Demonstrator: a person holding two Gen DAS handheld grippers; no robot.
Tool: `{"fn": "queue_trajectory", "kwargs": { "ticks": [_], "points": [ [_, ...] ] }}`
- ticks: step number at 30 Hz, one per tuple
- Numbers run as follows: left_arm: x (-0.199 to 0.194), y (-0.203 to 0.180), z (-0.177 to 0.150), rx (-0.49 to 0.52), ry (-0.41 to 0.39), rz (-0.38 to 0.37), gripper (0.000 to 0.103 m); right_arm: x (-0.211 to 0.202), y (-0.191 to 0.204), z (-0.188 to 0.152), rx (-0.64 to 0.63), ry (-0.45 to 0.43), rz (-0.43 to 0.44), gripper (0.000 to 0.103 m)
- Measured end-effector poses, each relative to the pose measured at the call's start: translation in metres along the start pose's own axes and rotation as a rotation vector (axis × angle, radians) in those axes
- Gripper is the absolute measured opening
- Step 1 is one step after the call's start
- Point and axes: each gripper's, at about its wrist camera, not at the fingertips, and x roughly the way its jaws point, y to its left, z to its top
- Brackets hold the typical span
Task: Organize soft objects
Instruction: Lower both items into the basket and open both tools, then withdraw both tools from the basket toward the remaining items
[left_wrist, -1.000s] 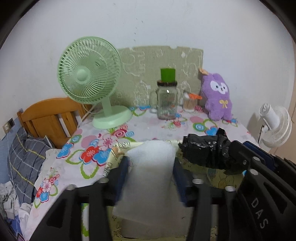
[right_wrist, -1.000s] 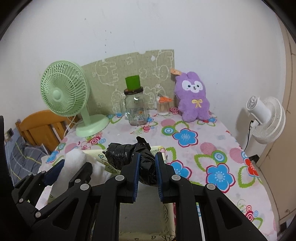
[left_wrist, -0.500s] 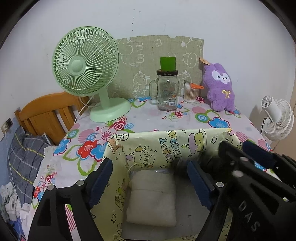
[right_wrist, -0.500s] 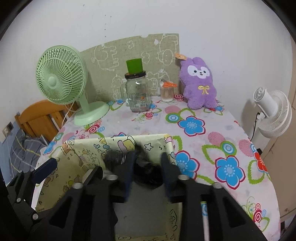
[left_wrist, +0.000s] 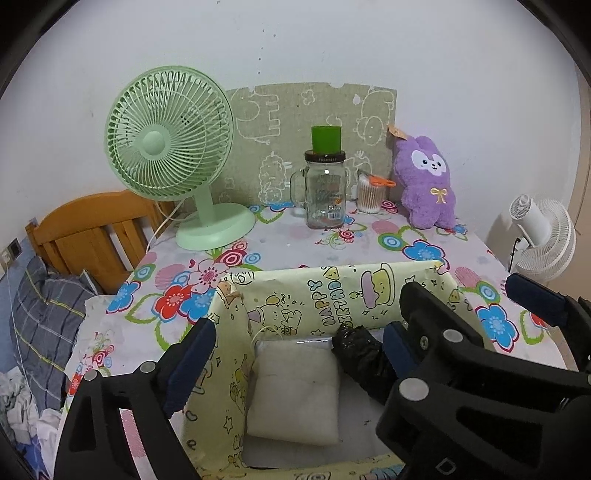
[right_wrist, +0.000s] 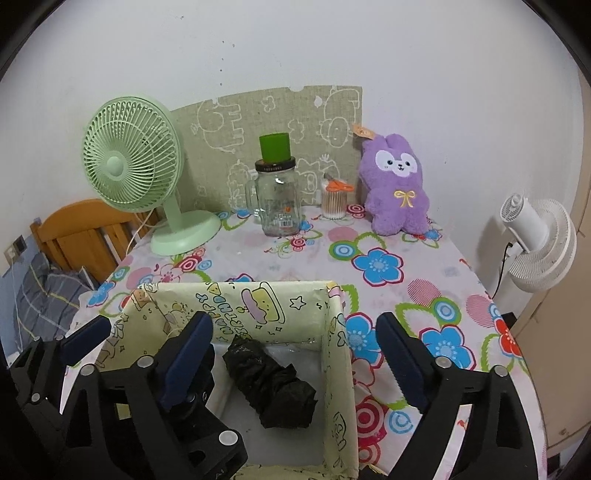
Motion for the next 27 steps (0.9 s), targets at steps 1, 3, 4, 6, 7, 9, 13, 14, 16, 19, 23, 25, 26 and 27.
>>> {"fn": "queue_trajectory", "kwargs": {
  "ticks": [1, 3, 4, 6, 7, 9, 13, 14, 16, 19, 23, 25, 26, 27],
  "points": [
    [-0.003, 0.000, 0.000, 0.001, -0.005, 0.001, 0.094, -0.003, 0.000, 0.000, -0.001, -0.006, 0.002, 0.094],
    [-0.009, 0.000, 0.001, 0.002, -0.013, 0.002, 0.094, -0.008, 0.000, 0.001, -0.003, -0.010, 0.006, 0.094],
    [-0.011, 0.000, 0.001, 0.002, -0.016, 0.002, 0.095, -0.011, 0.000, 0.001, -0.004, -0.013, 0.008, 0.095],
    [-0.017, 0.001, 0.001, 0.001, -0.021, 0.000, 0.096, -0.016, 0.001, 0.001, -0.005, -0.026, 0.008, 0.096],
    [-0.021, 0.001, 0.001, -0.003, -0.032, 0.001, 0.099, -0.020, 0.002, 0.001, -0.007, -0.033, 0.009, 0.096],
    [-0.028, 0.001, 0.000, -0.002, -0.055, 0.007, 0.102, -0.024, 0.003, 0.001, -0.013, -0.038, 0.015, 0.101],
    [-0.041, 0.001, 0.000, 0.008, -0.076, 0.014, 0.103, -0.037, 0.004, 0.001, -0.014, -0.056, 0.022, 0.102],
    [-0.044, 0.001, 0.000, 0.008, -0.080, 0.012, 0.103, -0.040, 0.004, 0.000, -0.014, -0.059, 0.023, 0.102],
    [-0.049, 0.001, -0.001, 0.008, -0.087, 0.009, 0.103, -0.046, 0.005, -0.001, -0.014, -0.067, 0.022, 0.102],
    [-0.057, 0.002, -0.003, 0.008, -0.096, 0.002, 0.103, -0.057, 0.006, -0.003, -0.020, -0.077, 0.024, 0.102],
    [-0.071, 0.002, -0.008, 0.009, -0.115, -0.007, 0.103, -0.072, 0.006, -0.007, -0.029, -0.098, 0.023, 0.102],
    [-0.076, 0.001, -0.009, 0.014, -0.123, -0.006, 0.103, -0.079, 0.005, -0.009, -0.029, -0.110, 0.019, 0.102],
    [-0.078, 0.001, -0.010, 0.016, -0.126, -0.008, 0.103, -0.082, 0.005, -0.010, -0.028, -0.112, 0.018, 0.102],
    [-0.081, 0.000, -0.011, 0.017, -0.129, -0.010, 0.103, -0.085, 0.005, -0.011, -0.028, -0.115, 0.016, 0.102]
  ]
}}
